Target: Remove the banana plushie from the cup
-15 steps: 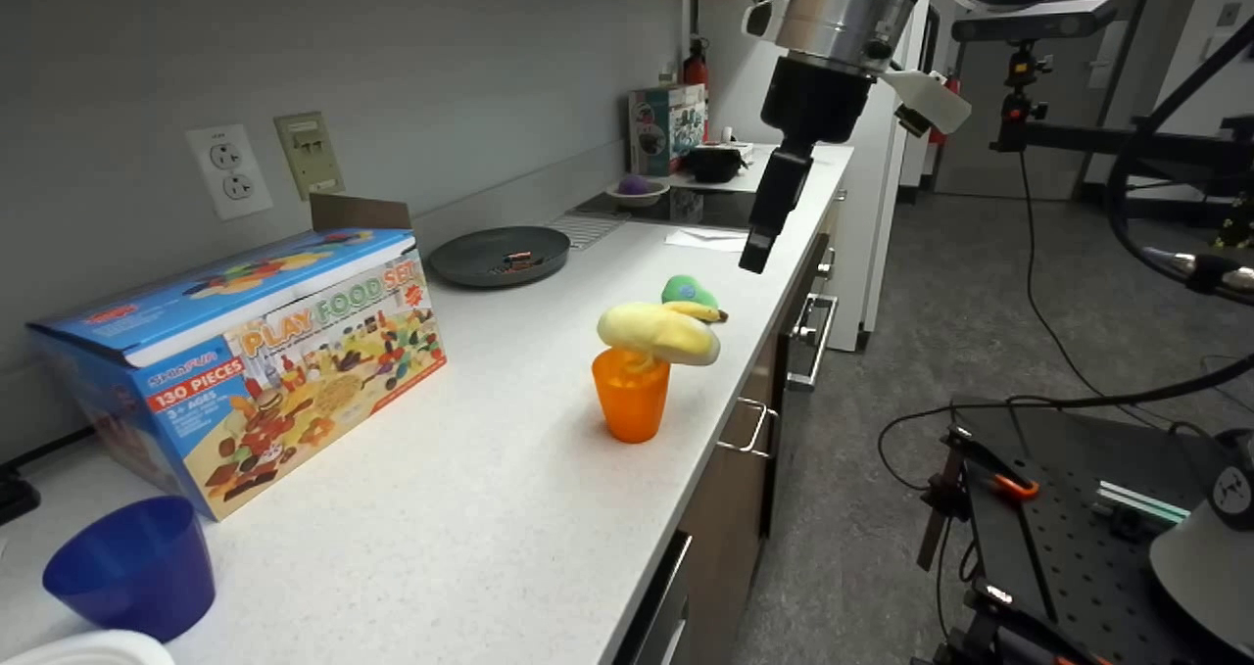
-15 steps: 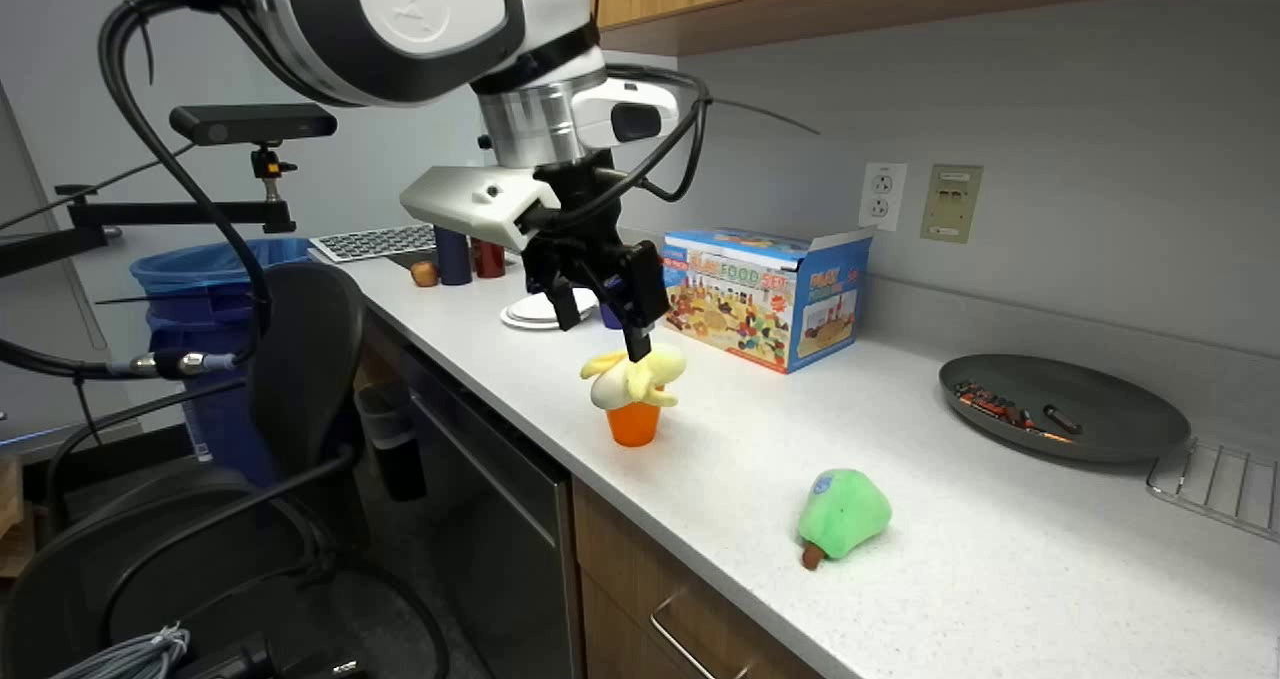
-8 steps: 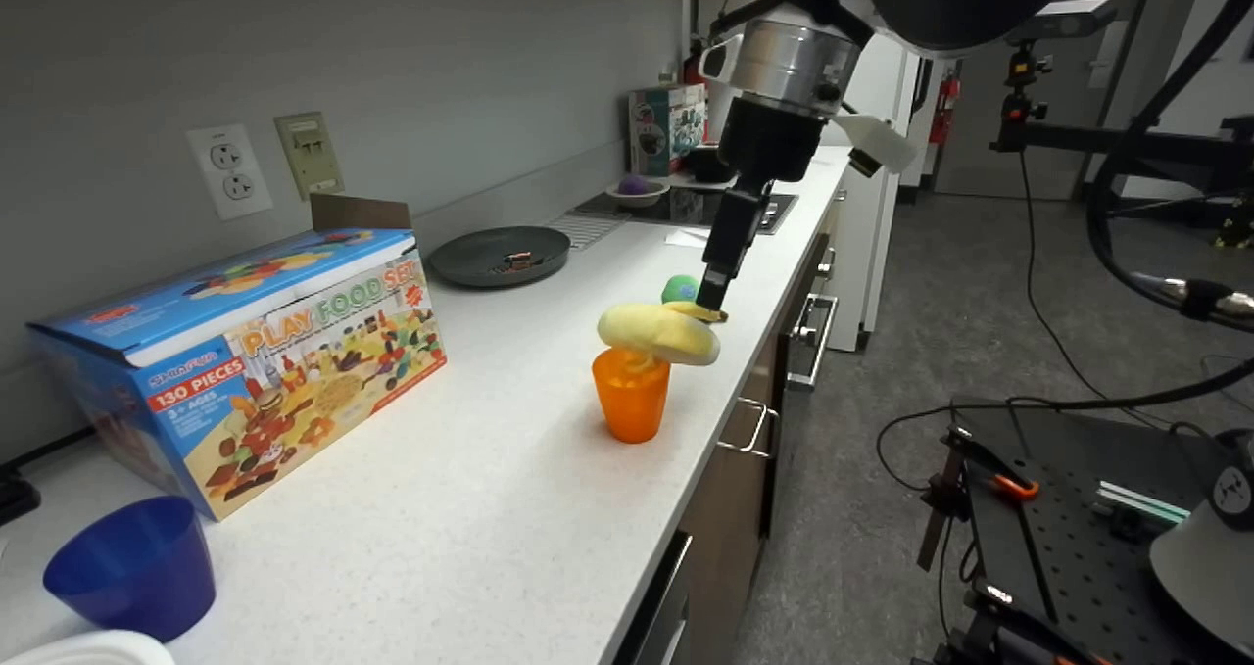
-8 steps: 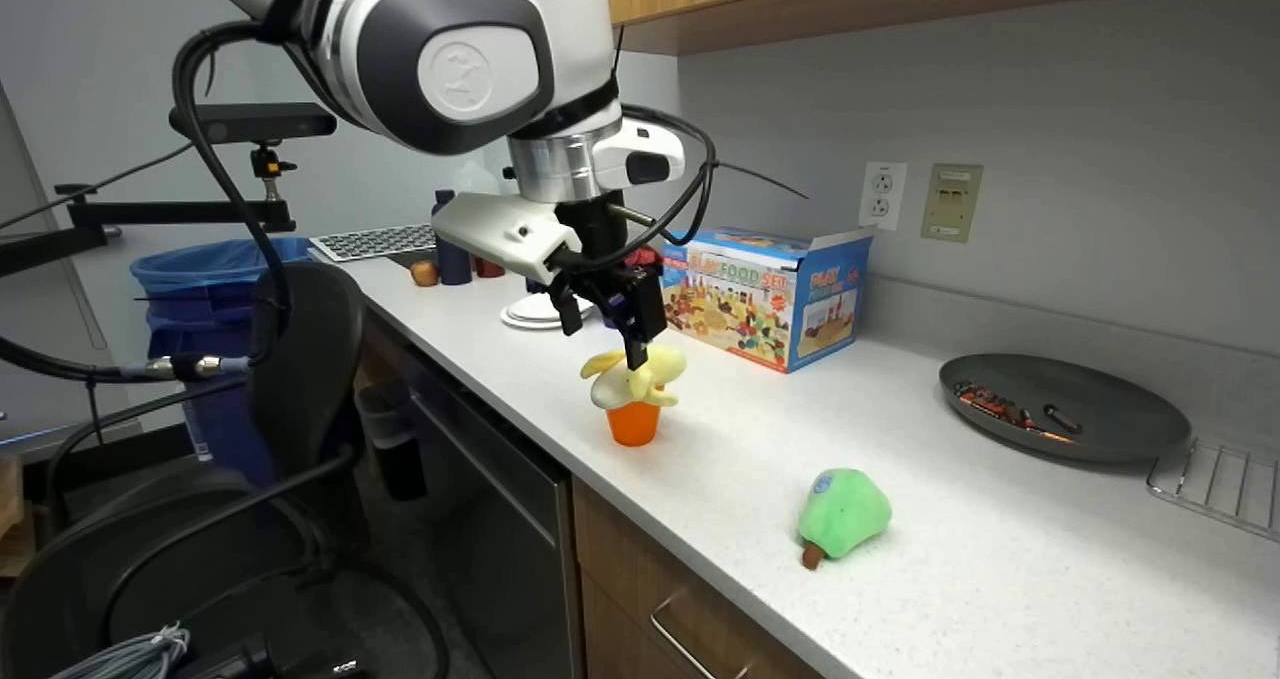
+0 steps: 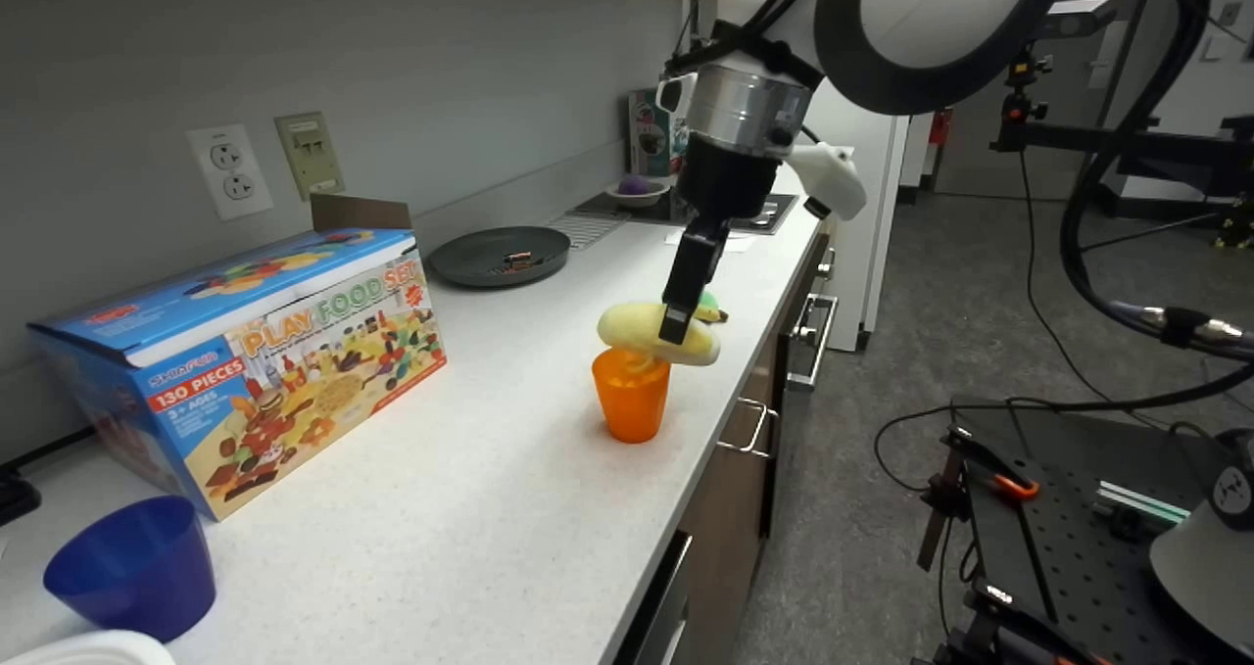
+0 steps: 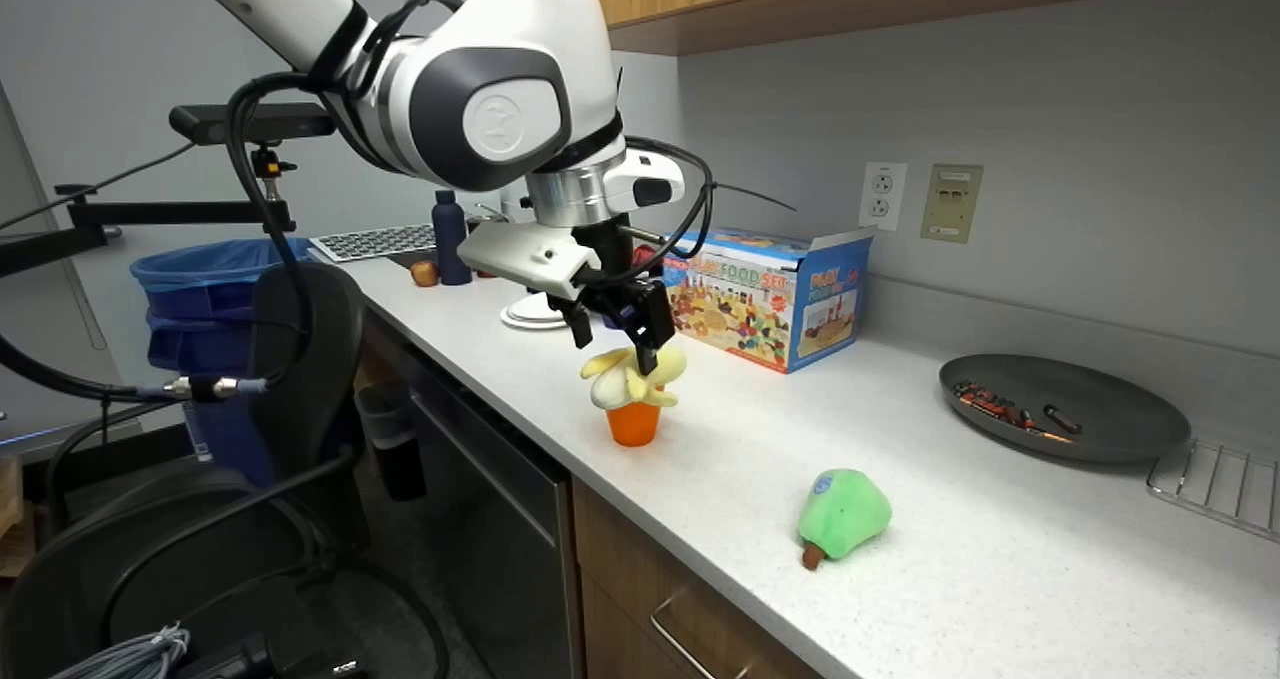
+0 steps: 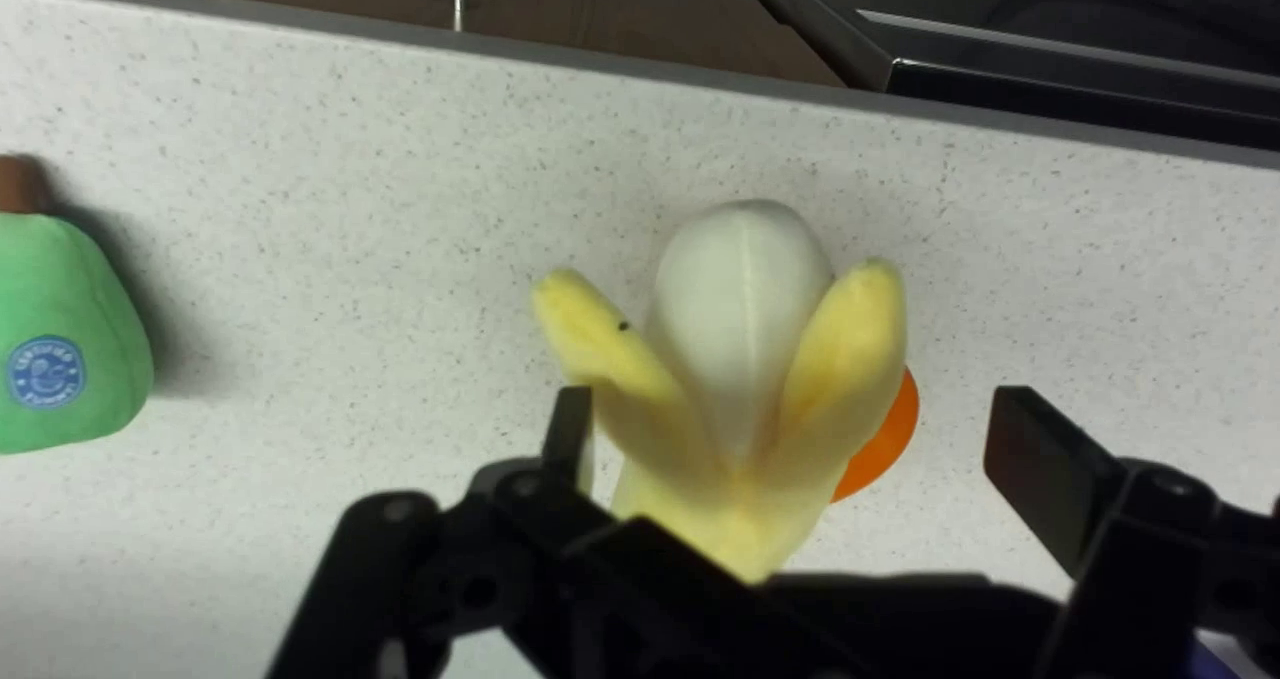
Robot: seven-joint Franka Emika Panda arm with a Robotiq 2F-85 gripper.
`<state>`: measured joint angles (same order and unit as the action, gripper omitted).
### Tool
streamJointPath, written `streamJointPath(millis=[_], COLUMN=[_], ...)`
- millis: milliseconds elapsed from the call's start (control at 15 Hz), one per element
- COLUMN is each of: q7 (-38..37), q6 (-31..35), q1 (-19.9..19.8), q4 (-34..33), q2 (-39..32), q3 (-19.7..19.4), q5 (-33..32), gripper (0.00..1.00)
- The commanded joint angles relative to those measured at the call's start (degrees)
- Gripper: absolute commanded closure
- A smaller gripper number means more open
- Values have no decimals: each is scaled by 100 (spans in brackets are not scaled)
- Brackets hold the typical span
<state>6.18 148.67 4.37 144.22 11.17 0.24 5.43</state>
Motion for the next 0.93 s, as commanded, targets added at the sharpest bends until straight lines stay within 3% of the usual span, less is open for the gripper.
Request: streamJointPath(millis=[0,67,133,533,733,867], q7=[-410,-495,-560,-580,-467,-390], q6=[17,32,34,84,24,-2], q1=[-156,-181,-197,-206,-198,-186], q4=[-278,-301,-319,-256,-270,-295], q2=[-287,-326,-365,-456,-260,-94], q3=[141,150,149,66,10,-34], q5=[-493,-647,-768,-749,-531,-351], gripper=[0,10,26,73,94,100])
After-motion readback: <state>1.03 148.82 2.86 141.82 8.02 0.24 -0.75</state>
